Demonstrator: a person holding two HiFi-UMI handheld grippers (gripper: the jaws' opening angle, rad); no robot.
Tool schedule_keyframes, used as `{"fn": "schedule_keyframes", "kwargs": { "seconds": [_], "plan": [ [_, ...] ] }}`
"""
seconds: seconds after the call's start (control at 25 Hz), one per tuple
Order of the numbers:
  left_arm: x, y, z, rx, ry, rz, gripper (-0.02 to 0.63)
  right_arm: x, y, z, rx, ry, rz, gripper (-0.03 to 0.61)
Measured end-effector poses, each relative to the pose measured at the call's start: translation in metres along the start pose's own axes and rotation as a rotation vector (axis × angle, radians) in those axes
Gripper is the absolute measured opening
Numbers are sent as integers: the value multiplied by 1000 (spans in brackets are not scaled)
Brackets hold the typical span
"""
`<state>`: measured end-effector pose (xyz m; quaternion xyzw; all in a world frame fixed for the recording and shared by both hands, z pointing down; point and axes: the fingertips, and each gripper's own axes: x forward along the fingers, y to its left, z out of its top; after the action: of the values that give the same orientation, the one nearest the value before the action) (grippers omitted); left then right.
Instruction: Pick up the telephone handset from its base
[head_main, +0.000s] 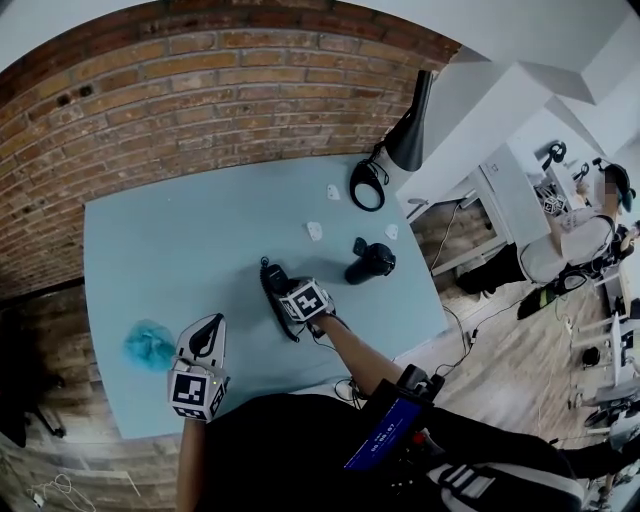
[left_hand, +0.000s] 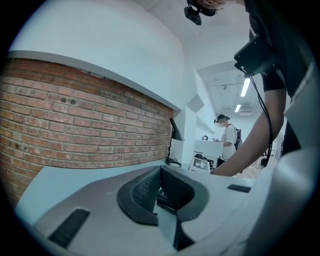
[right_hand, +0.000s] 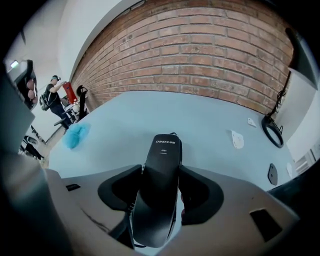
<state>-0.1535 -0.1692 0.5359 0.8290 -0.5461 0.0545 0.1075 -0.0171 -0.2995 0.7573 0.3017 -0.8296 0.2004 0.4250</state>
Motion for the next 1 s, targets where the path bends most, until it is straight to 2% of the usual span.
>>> {"fn": "schedule_keyframes", "kwargs": {
  "seconds": [0.28,1.0],
  "plan": [
    [0,2,-3,-16,10,-7,20,4,-1,-1,108,-3,42,221],
    [-3,-4,-8,-30,17,-24,20,-4,1,-6,73,-33,-14,218]
  ]
}}
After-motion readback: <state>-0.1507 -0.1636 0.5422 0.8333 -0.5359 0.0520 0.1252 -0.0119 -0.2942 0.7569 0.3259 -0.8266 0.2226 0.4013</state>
